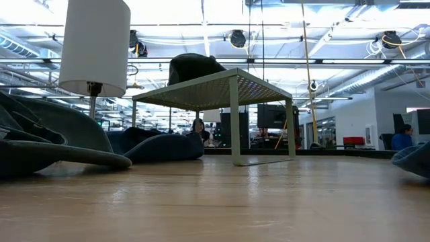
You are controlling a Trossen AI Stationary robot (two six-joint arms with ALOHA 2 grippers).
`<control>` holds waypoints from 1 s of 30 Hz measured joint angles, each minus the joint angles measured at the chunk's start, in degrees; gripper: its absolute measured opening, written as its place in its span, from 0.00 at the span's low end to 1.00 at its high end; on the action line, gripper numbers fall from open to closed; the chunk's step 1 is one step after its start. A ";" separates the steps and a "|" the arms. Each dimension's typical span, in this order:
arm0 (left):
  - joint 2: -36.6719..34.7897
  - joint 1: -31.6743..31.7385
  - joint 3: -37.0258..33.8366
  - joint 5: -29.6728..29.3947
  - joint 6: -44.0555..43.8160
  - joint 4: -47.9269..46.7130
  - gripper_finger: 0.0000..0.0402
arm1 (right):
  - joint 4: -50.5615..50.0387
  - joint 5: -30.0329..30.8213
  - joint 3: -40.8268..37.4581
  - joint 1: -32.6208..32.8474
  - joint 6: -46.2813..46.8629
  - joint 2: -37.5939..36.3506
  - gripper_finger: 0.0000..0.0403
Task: Pick & Place hat
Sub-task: Stack the right black cap on top of the black cap on the shelf
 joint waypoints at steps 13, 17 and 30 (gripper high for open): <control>0.21 0.00 0.00 -10.34 12.23 12.15 0.65 | 28.02 5.74 -0.09 -0.02 0.81 8.42 0.01; 0.41 0.00 0.00 -12.03 15.59 13.78 0.69 | 34.80 5.73 -0.09 0.59 0.83 11.94 0.01; 1.90 1.43 -0.03 -14.39 17.18 15.17 0.64 | 55.56 5.80 -0.11 4.13 8.34 22.05 0.01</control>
